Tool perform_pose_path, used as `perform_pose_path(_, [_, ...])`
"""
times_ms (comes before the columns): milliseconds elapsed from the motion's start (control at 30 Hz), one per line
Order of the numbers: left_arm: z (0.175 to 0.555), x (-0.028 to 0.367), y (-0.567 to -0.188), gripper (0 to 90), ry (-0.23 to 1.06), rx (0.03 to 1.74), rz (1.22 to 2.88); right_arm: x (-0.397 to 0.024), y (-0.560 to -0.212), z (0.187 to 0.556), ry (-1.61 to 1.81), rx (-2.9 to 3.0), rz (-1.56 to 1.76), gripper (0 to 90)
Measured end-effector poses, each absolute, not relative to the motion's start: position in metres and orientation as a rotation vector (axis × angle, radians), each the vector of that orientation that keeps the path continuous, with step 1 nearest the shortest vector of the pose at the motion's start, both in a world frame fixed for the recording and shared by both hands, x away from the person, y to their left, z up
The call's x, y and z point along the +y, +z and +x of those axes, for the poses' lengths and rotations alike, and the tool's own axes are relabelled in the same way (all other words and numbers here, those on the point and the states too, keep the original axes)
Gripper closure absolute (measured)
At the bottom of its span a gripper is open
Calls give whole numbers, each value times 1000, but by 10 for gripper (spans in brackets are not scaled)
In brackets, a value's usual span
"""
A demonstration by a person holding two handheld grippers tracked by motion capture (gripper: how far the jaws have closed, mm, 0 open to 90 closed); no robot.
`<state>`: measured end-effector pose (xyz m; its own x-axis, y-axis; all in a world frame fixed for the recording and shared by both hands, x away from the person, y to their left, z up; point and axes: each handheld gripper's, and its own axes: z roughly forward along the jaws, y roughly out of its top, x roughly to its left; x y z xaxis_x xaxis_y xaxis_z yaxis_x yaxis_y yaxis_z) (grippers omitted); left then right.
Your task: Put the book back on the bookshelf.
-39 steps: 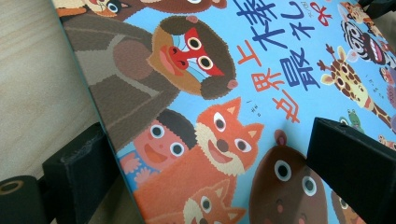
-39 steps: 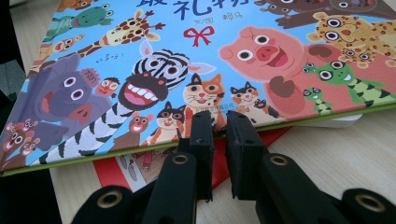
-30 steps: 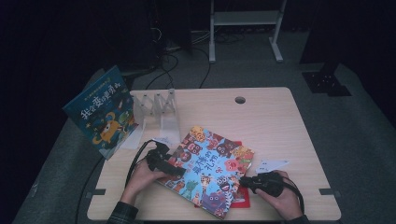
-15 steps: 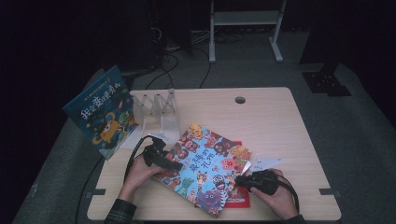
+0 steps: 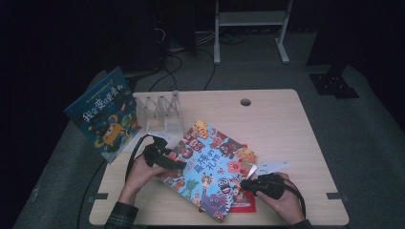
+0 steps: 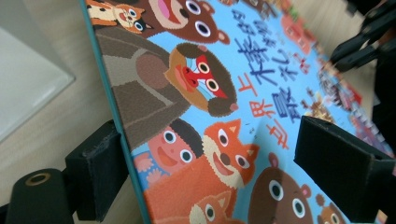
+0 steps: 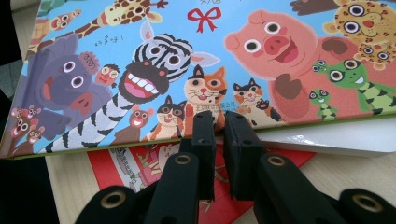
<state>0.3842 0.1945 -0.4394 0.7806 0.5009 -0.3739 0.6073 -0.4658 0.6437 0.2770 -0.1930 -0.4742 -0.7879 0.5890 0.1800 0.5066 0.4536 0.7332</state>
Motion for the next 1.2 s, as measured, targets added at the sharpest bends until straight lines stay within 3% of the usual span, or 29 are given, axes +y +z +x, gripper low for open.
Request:
perform_pose_path(800, [393, 194, -391, 191, -90, 747, 2147, -179, -472, 287, 1232, 2606, 969, 827])
perform_pose_path(1200, [399, 192, -362, 312, -60, 706, 2156, -170, -473, 291, 1230, 2595, 959, 828])
